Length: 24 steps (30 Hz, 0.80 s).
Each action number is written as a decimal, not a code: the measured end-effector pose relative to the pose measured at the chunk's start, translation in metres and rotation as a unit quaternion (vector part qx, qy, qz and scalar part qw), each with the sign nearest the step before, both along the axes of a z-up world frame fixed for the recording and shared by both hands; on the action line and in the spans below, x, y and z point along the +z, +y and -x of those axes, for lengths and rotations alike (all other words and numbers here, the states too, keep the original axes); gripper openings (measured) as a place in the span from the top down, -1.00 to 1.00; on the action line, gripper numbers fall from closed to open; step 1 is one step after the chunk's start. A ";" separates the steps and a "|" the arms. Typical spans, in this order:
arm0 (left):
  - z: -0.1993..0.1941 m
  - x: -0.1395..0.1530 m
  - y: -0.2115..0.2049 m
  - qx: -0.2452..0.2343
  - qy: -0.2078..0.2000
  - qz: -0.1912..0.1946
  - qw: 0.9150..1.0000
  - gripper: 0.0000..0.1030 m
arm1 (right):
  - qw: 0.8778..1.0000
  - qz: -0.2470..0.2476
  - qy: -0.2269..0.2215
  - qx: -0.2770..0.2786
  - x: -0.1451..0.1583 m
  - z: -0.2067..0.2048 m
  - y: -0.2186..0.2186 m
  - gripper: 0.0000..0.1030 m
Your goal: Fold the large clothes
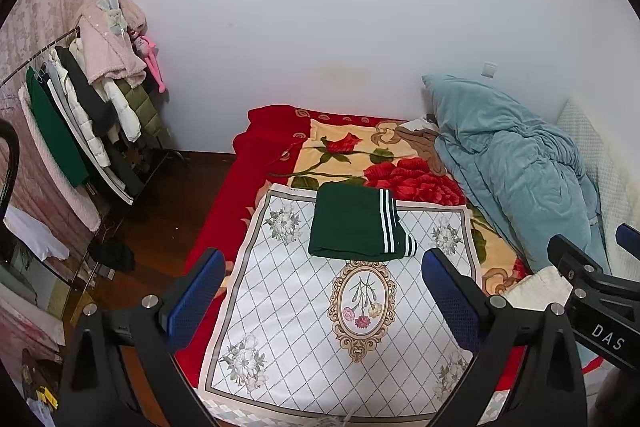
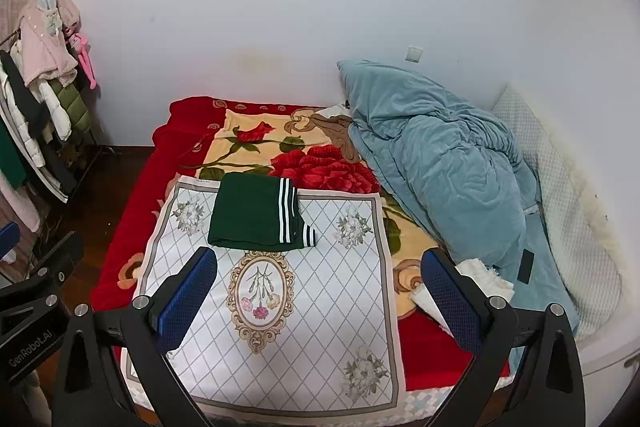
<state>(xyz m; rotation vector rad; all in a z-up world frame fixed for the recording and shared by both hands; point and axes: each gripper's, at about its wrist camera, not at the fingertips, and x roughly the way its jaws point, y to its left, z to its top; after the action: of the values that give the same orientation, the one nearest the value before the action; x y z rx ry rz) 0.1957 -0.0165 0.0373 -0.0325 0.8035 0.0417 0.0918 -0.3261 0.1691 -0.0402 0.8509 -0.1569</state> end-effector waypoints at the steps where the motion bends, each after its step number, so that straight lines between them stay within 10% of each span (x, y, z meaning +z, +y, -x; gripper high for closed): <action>1: 0.000 0.000 0.000 0.000 0.000 0.000 1.000 -0.95 | 1.000 0.000 0.000 0.000 0.001 0.000 0.000 -1.00; 24: 0.008 0.005 0.000 0.004 -0.004 0.000 1.000 -0.95 | 1.000 -0.003 -0.001 0.000 0.005 0.002 -0.002 -1.00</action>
<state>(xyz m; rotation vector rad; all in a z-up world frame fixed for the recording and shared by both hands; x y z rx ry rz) 0.1876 -0.0165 0.0423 -0.0350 0.7955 0.0486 0.0895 -0.3279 0.1737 -0.0350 0.8494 -0.1555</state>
